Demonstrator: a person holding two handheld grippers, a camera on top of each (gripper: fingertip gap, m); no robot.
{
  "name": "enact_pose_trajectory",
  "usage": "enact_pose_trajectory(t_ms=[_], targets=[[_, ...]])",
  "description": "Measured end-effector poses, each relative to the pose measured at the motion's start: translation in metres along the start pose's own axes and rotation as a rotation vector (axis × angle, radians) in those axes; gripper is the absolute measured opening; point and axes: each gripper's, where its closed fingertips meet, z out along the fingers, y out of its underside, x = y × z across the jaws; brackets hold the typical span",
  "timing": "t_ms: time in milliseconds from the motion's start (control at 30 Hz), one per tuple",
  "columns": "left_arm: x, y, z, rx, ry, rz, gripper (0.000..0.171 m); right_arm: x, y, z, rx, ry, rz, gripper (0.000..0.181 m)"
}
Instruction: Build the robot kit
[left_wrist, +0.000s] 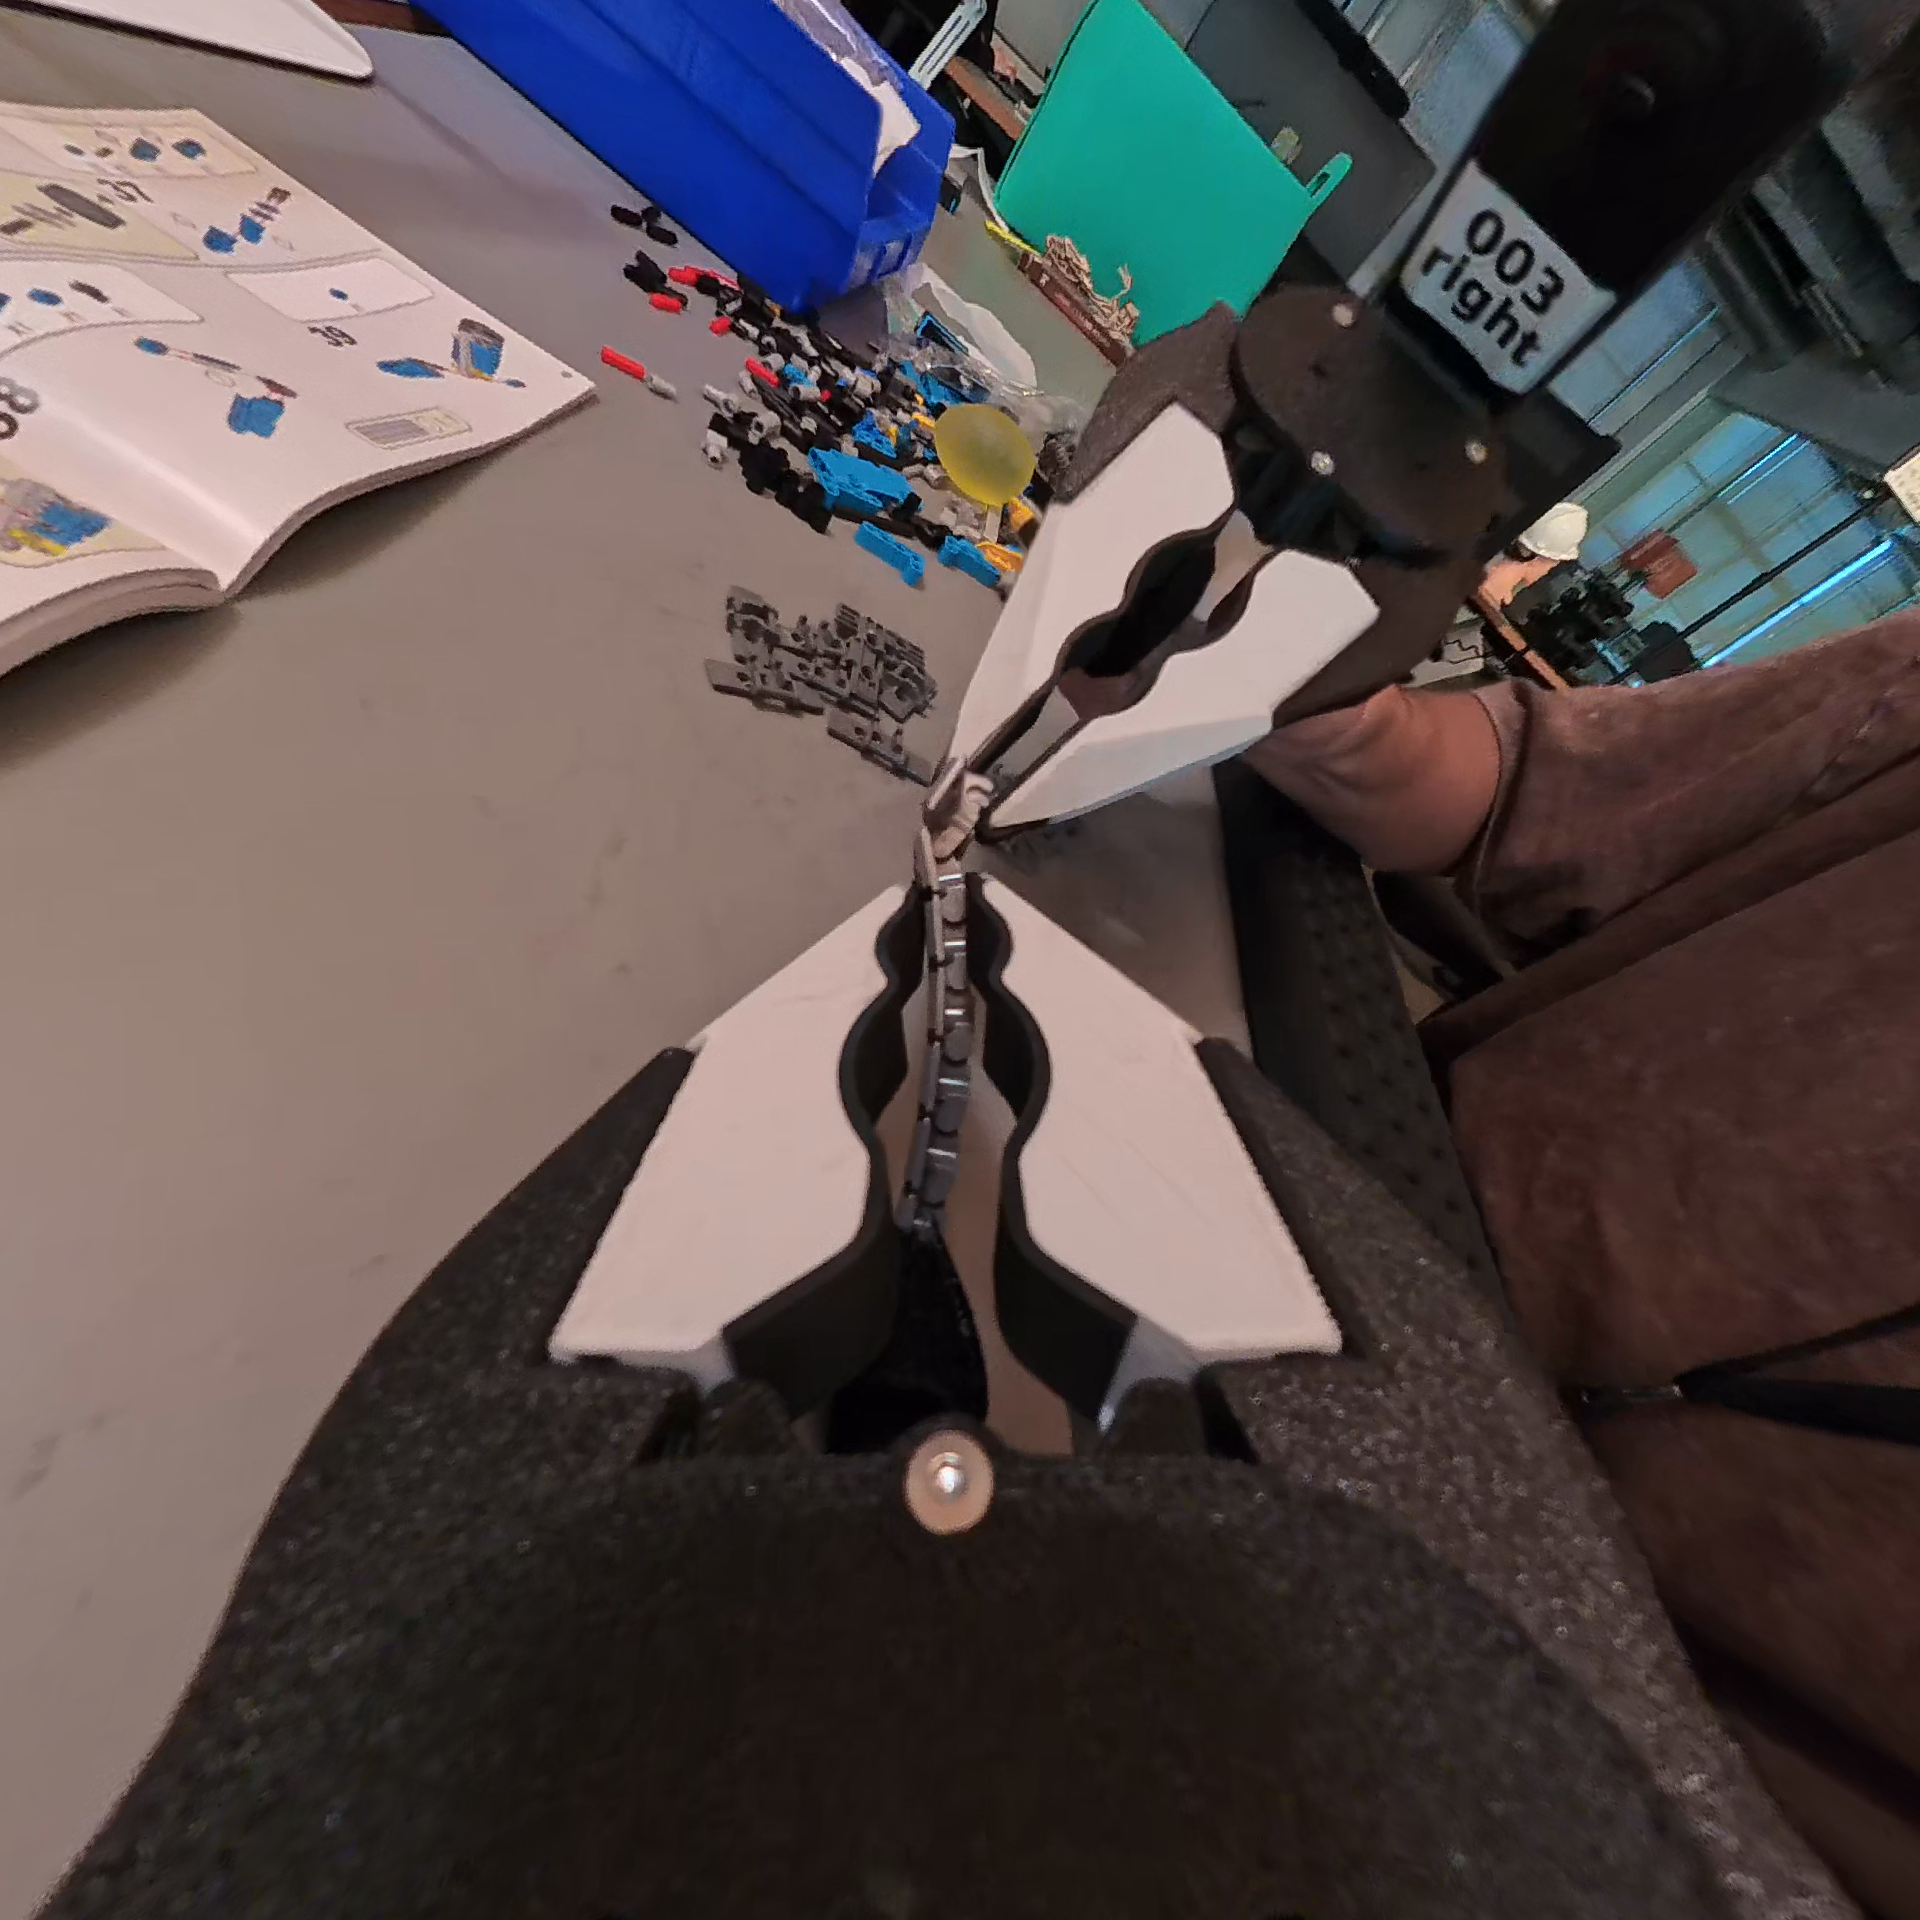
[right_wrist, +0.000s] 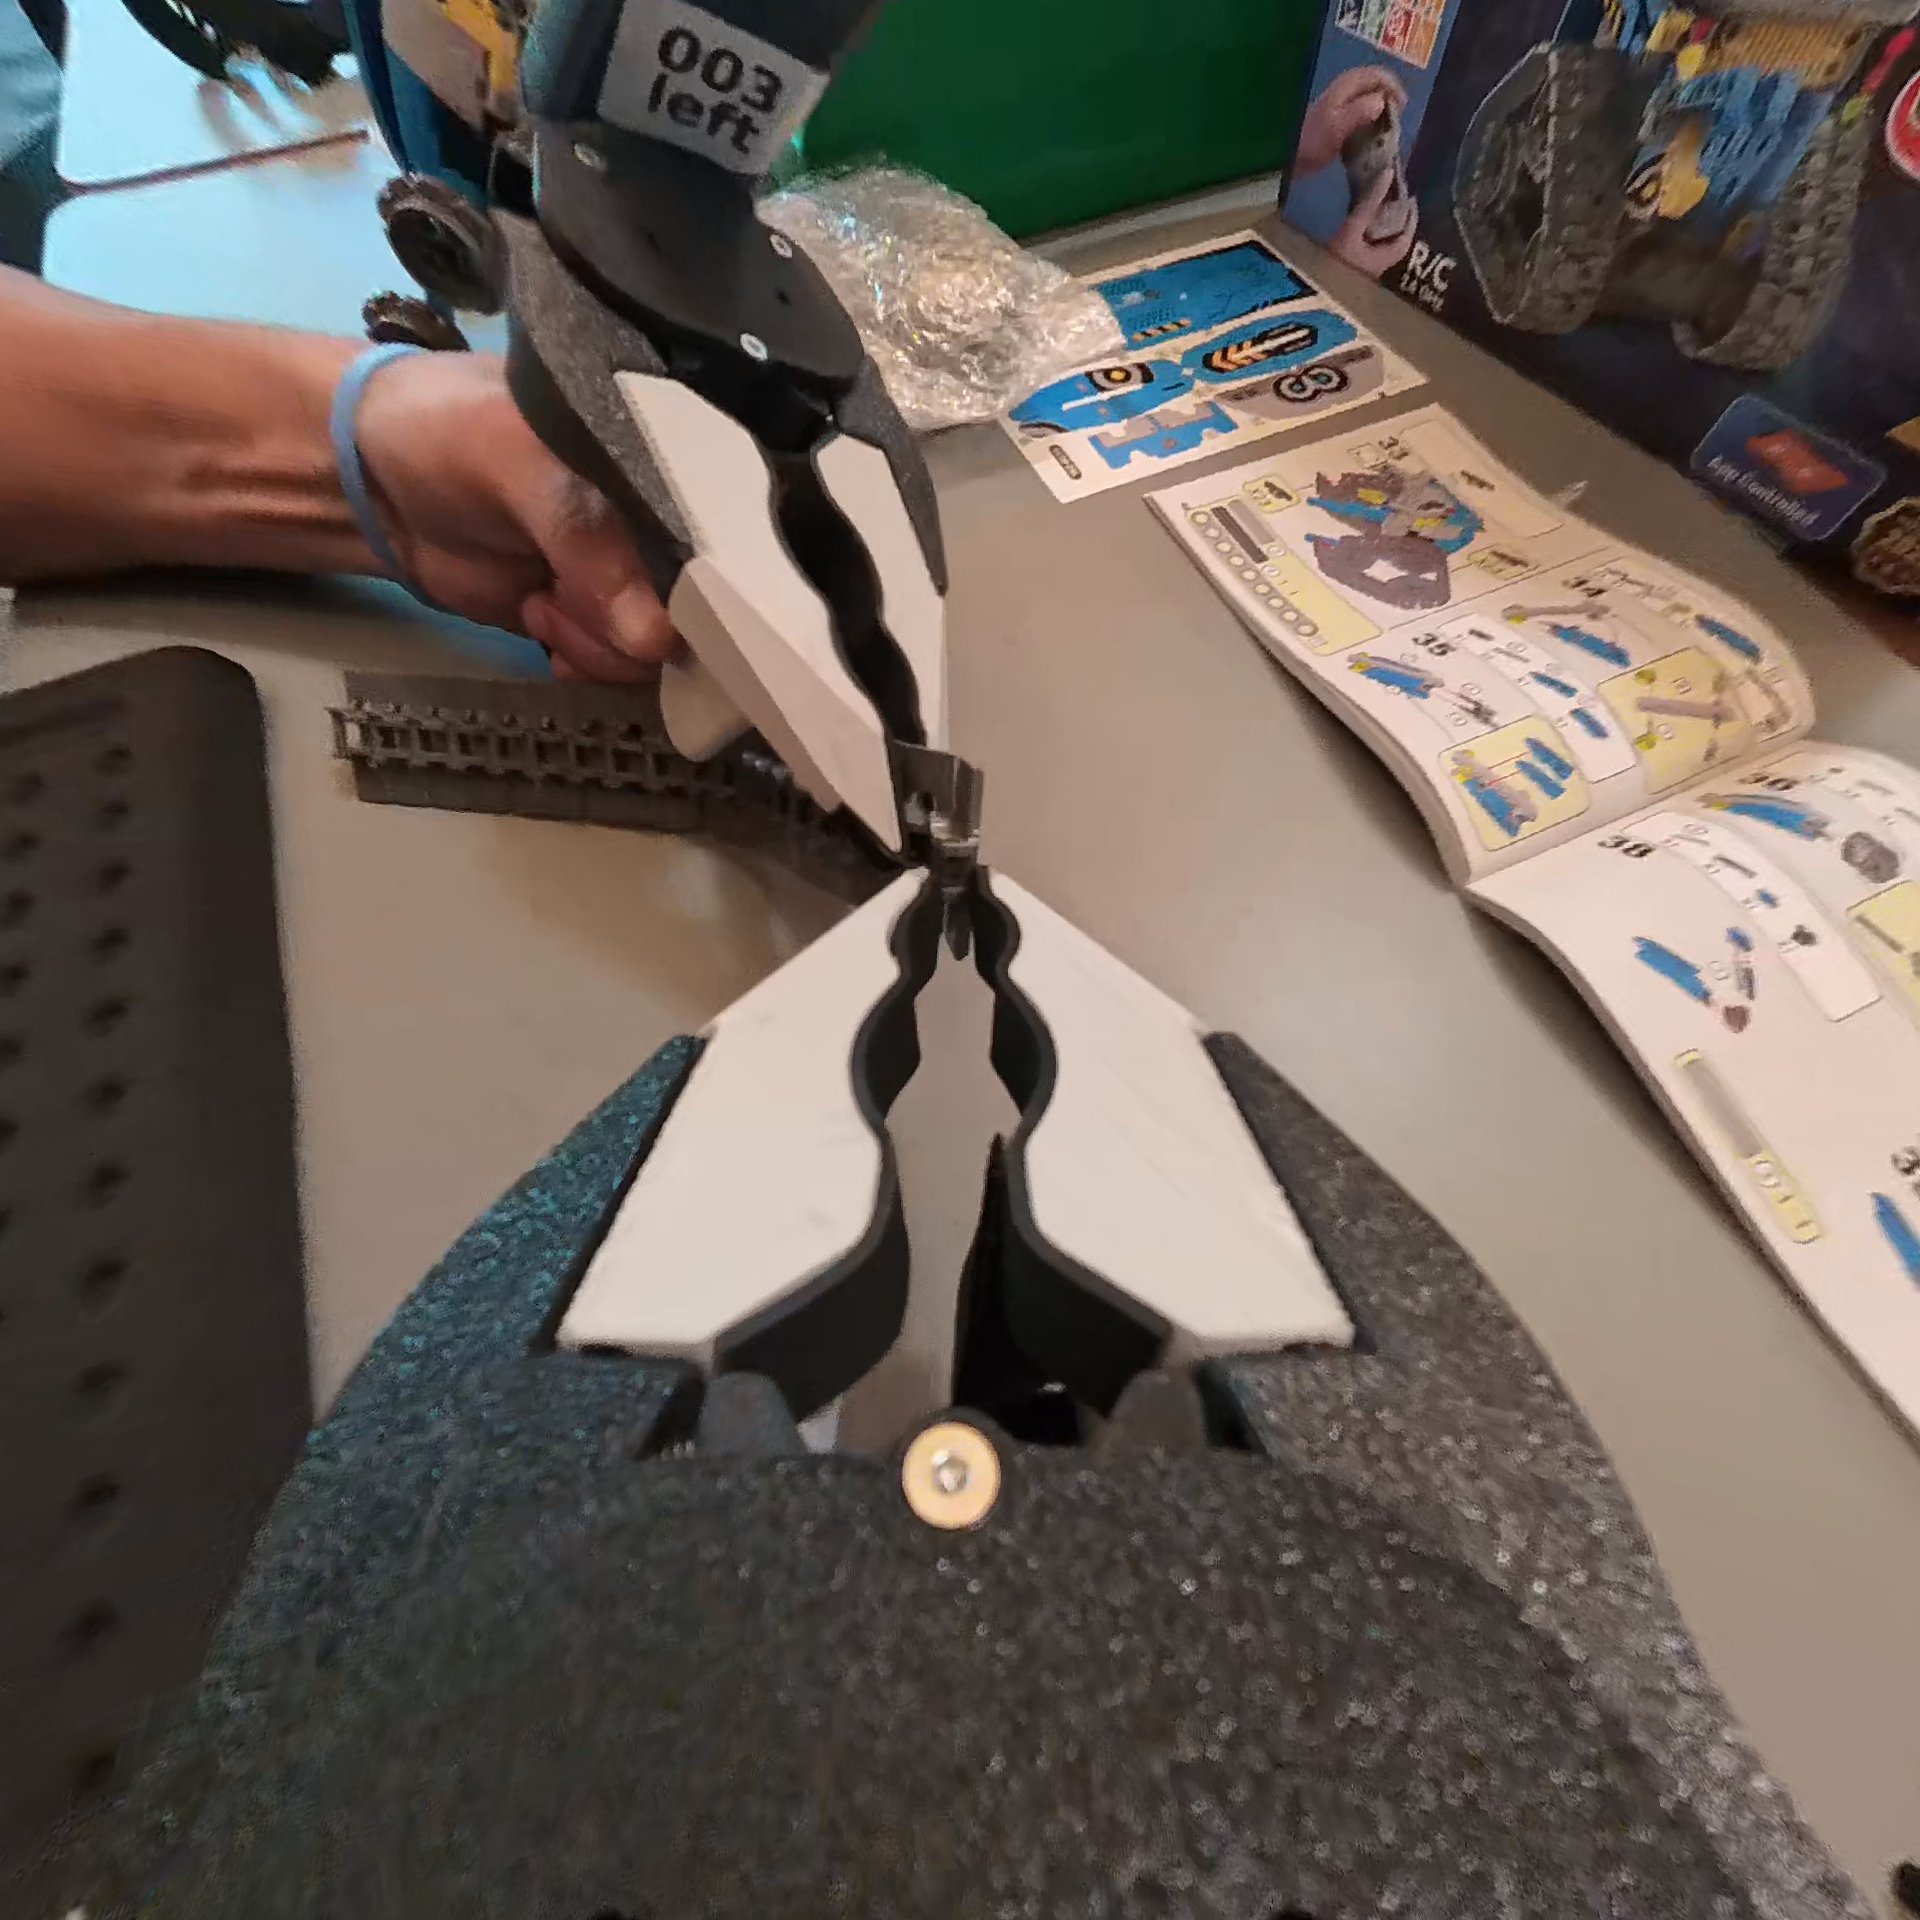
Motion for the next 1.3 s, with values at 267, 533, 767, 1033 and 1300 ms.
enact_pose_trajectory(t_ms=[267,533,767,1033,1300], targets=[[0.003,0.003,0.004,-0.020,0.015,0.007,0.007,0.000,-0.010,-0.003,0.076,-0.100,0.101,0.012],[0.004,0.008,0.006,-0.049,-0.032,0.085,0.005,-0.002,0.000,0.002,0.022,-0.105,0.101,0.009],[-0.002,0.014,0.010,-0.098,-0.018,-0.002,0.007,0.001,0.007,0.004,0.010,-0.196,0.243,0.009],[-0.025,0.005,-0.004,-0.069,-0.079,-0.046,0.038,0.039,0.054,0.000,-0.194,-0.125,0.342,0.008],[-0.036,-0.017,-0.020,0.069,-0.108,-0.048,0.037,0.071,0.056,0.000,-0.213,0.062,0.158,0.013]])
